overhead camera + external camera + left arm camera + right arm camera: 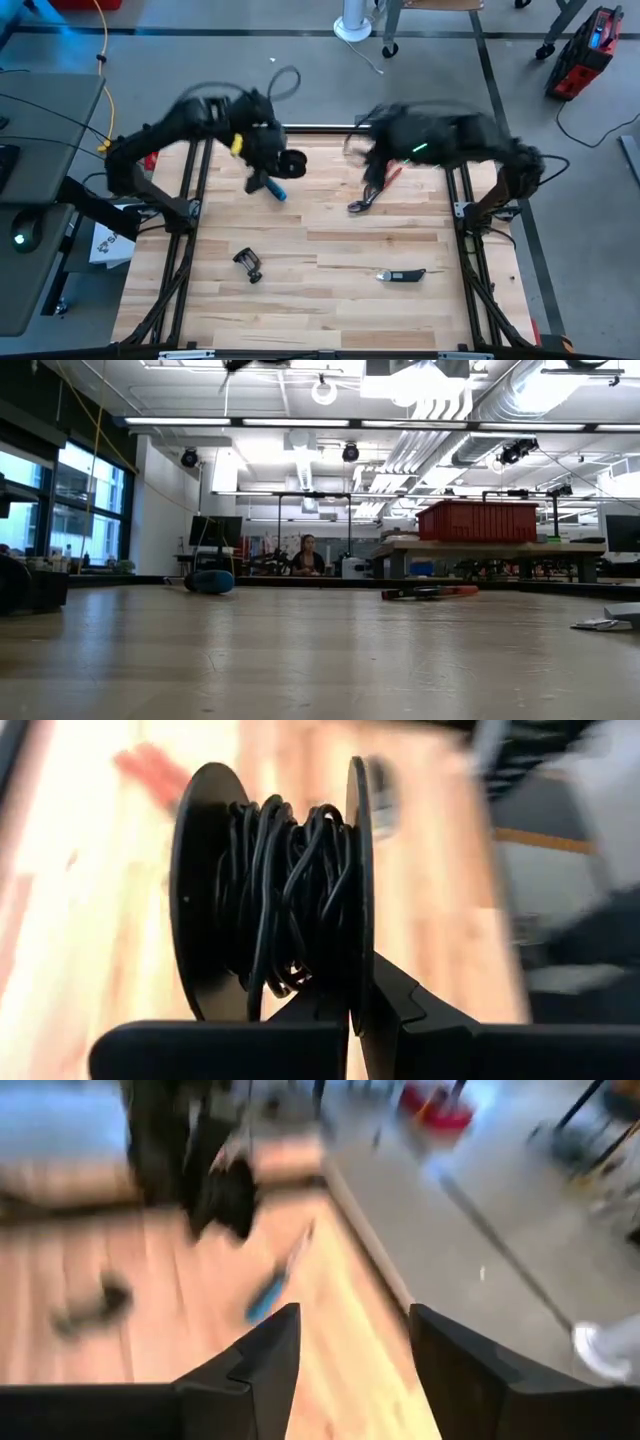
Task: Coil cords
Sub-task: Coil the black wire onto the black spool
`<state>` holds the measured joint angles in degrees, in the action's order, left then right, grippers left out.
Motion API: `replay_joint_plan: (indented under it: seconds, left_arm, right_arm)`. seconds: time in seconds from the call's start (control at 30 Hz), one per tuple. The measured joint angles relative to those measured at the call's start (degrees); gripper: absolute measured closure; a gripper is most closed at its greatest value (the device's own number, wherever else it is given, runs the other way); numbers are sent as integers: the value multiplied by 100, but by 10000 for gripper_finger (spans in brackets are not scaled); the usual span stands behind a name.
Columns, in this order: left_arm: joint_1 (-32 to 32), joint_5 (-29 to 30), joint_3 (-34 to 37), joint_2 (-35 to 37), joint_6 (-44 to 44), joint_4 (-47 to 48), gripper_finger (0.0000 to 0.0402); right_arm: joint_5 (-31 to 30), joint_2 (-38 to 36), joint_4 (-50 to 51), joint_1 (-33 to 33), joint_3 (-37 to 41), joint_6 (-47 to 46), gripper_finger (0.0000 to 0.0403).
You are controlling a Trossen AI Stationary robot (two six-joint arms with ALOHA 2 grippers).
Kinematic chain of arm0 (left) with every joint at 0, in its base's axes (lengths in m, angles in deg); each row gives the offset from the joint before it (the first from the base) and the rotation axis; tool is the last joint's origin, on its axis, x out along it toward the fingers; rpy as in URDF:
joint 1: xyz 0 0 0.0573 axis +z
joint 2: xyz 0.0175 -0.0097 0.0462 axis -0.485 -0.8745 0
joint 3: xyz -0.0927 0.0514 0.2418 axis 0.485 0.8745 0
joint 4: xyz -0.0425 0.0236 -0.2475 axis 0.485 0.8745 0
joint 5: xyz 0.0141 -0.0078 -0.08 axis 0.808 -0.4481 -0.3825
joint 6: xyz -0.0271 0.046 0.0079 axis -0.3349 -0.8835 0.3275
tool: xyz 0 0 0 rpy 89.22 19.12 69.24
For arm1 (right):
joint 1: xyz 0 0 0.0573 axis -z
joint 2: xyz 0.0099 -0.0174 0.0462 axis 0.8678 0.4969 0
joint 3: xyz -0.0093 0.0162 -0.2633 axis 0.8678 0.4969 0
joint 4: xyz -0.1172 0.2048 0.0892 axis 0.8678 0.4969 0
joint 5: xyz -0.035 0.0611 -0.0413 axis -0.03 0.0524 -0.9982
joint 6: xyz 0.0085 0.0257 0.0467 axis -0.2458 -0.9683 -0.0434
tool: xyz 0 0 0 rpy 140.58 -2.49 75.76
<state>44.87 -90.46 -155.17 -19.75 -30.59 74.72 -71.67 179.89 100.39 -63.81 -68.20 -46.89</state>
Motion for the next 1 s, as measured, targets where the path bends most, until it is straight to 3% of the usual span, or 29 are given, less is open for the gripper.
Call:
replay_joint_plan:
  seconds: [0.07,0.17,0.33,0.47,0.7,1.0]
  left_arm:
    - [-173,662,1028,362,240,-660,401]
    - [-468,1651,2441,923,653,-1528,401]
    - [-1024,2456,3706,1481,977,-2459,401]
    - [-1402,2915,3873,1573,652,-2882,401]
    - [-1746,2924,3876,1459,-39,-3266,401]
    - [-1749,2929,3878,1239,-79,-3645,401]
  right_arm:
    - [254,12,29,23,510,30,219]
    - [735,-177,-760,115,1318,167,218]
    - [1848,-260,-2389,376,2715,775,220]
    - [2811,-242,-3447,706,3329,1028,231]
    - [3760,-19,-4131,988,3508,1005,253]
    - [3866,28,-4302,1010,3511,1113,258]
